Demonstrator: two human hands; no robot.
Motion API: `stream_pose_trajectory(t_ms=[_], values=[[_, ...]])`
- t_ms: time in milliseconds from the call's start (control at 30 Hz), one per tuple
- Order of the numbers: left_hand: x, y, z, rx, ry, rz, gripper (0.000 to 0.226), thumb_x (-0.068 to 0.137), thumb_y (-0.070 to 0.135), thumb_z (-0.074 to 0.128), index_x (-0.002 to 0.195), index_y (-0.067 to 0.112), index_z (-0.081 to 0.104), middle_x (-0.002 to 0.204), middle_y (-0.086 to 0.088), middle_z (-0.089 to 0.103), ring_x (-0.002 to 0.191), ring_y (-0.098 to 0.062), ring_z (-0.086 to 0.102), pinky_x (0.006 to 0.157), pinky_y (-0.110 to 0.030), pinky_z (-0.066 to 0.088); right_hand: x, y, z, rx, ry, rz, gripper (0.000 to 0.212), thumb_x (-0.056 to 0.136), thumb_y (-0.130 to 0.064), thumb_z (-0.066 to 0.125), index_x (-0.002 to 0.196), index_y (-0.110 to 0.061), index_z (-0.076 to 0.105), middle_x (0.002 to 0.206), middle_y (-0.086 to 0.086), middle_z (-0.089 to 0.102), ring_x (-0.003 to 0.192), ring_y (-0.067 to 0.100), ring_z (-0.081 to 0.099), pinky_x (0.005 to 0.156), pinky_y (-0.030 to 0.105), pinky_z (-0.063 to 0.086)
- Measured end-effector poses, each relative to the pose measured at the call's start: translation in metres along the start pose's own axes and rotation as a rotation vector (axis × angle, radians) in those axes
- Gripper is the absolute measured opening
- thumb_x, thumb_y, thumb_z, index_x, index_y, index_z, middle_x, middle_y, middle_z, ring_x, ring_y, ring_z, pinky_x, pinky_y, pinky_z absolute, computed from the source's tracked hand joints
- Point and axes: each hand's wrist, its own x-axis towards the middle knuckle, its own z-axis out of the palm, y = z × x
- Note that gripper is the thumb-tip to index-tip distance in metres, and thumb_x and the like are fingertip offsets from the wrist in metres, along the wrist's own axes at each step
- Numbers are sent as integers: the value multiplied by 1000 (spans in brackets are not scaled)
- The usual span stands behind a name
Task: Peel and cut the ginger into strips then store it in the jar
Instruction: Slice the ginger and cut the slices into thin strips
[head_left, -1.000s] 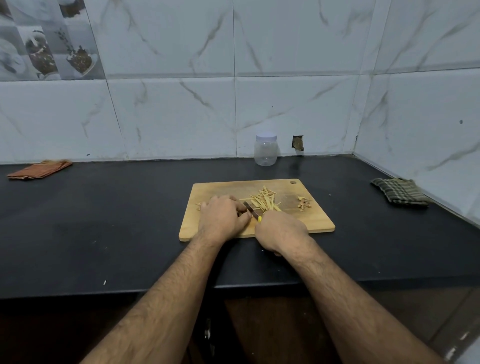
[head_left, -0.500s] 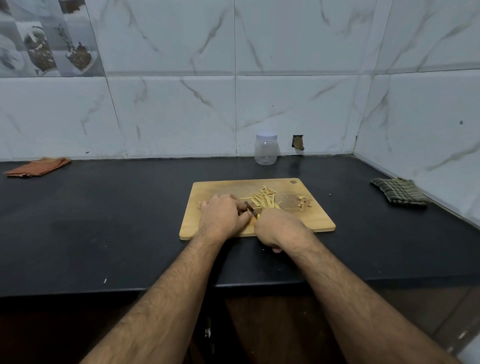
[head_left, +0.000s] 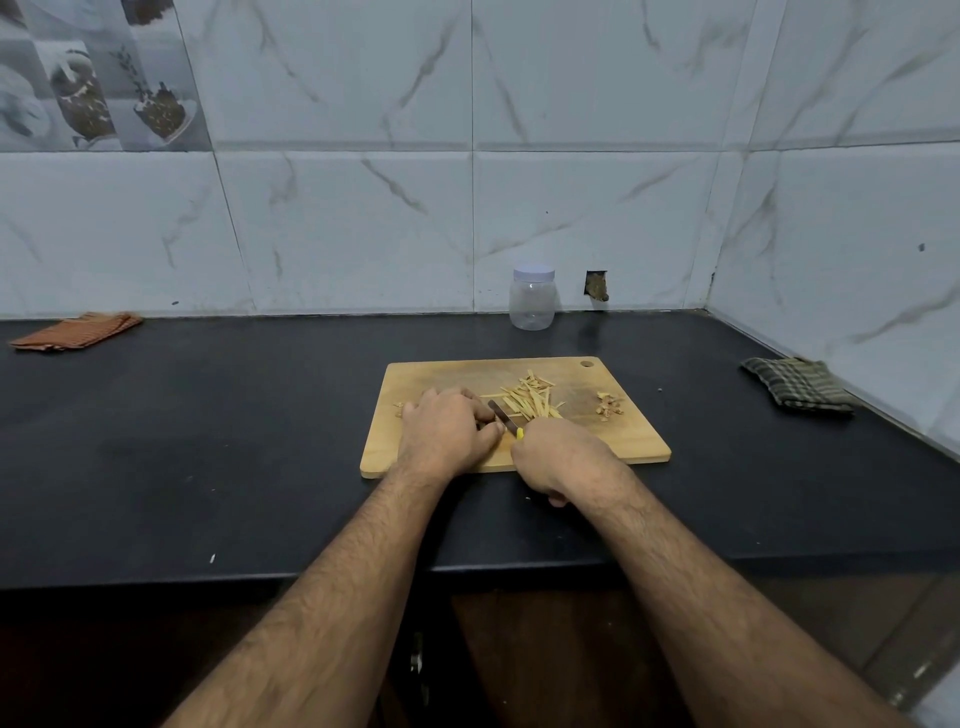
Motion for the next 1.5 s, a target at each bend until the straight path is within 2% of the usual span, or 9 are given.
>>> stream_pose_trajectory(t_ms=[200,500,600,733,933,1067,1233,1367,1500], values=[[1,-1,1,-8,3,-4,33,92,54,56,118,40,70,127,18,58,120,-15,46,104,-46,33,4,2,3,-17,30,-19,20,101,-20,43,111,-12,59,85,3,60,63,18,61,59,29,49],[1,-2,2,-9,11,6,33,92,54,56,118,40,70,127,17,58,119,-15,47,102,-45,33,7,2,5,-50,20,-5,12,102,-20,43,103,-14,54,83,3,64,58,17,64,53,27,48],[1,-2,2,-8,9,7,33,92,54,56,118,40,70,128,17,58,120,-16,48,103,-45,33,6,0,2,-36,-16,28,20,102,-18,43,114,-10,56,81,5,63,52,16,60,50,26,48],[2,-2,2,-9,12,8,32,92,54,56,117,40,70,128,17,58,120,-15,48,102,-45,33,9,-4,0,-2,-48,54,31,101,-17,45,130,-10,53,87,6,61,56,16,60,62,28,57],[2,-2,2,-17,7,2,33,92,55,56,118,40,70,128,18,59,120,-15,47,103,-45,33,8,-4,-1,36,-77,55,40,102,-18,43,142,-11,45,93,8,59,58,16,59,55,26,53],[3,-2,2,-25,-3,-8,32,92,54,57,117,40,70,127,19,59,120,-15,47,104,-45,33,0,-2,-3,-1,-74,46,35,101,-16,43,135,-7,50,91,9,61,53,17,58,51,27,52],[3,-2,2,-40,2,-10,31,92,54,58,116,40,71,127,19,59,120,-15,48,106,-46,32,-19,6,-3,-49,-74,44,21,101,-18,44,111,-6,59,87,8,62,55,18,61,57,28,56],[2,-1,2,-51,8,-13,30,92,53,58,114,38,72,126,19,60,120,-15,48,107,-48,31,-34,10,0,-89,-40,33,12,101,-23,48,99,-13,55,83,3,56,75,20,64,81,37,59],[1,-2,3,-53,8,-16,32,91,54,59,115,38,72,125,19,60,120,-14,48,106,-47,32,-44,15,1,-127,-35,48,15,101,-28,47,102,-17,57,85,2,55,85,22,59,79,36,54]])
